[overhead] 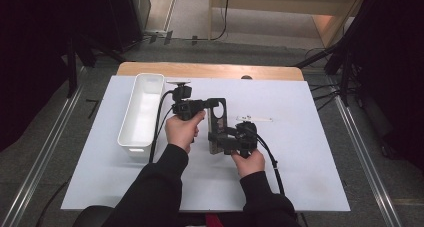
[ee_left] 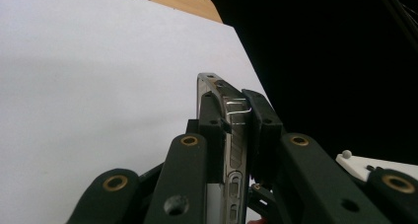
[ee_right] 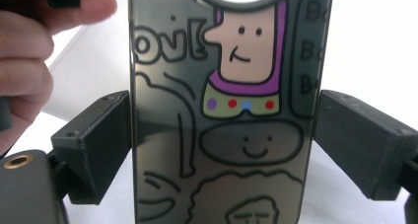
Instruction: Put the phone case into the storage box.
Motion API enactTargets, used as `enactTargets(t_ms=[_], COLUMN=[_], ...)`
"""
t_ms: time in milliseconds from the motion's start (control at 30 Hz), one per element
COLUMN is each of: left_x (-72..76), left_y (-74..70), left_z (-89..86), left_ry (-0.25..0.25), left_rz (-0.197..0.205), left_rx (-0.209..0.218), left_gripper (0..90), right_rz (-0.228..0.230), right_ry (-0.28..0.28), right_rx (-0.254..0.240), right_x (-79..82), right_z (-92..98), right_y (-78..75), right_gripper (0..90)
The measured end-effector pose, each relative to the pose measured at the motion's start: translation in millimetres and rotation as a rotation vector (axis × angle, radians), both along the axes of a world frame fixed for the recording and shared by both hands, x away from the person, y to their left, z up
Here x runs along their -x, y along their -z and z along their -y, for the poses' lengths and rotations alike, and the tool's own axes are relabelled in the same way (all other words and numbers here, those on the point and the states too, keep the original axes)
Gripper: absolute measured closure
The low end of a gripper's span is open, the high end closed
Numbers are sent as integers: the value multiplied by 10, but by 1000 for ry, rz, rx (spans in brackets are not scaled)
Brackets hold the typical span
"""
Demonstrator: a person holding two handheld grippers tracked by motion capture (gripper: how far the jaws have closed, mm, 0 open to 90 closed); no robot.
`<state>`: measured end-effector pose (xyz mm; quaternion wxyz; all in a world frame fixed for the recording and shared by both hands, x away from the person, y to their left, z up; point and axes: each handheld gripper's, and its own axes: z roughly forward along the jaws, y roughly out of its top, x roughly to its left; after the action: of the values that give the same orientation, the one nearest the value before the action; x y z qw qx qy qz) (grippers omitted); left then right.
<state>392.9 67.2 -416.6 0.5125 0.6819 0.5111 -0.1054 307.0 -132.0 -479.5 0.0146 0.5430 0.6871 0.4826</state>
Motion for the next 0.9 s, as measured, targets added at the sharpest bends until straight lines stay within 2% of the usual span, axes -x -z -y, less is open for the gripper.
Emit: enactTargets(t_ms=[167,400,633,767,900], left_x=[1,-13,-31,-40,-47], left_y=[-25,-88,-165,-191,-218], left_z=[0,-8,-27,-35,-75], left_ry=[11,26,49,68,97], left_rz=[6,29,44,49,48], left_rx=[-13,-49,-81,-92,-108], left_gripper=[797,796,796,796,796], right_rz=[-10,-16,-36,-45,-44], right_ry=[-30,-59,-60,-64,-70], right_rx=[30,49,88,75,103], right_x=[-3,2,7,10,16], right_z=[5,59,129,169,193], right_y=[-41,-114,-130,-147,-164], right_gripper=[87,87,88,88,89])
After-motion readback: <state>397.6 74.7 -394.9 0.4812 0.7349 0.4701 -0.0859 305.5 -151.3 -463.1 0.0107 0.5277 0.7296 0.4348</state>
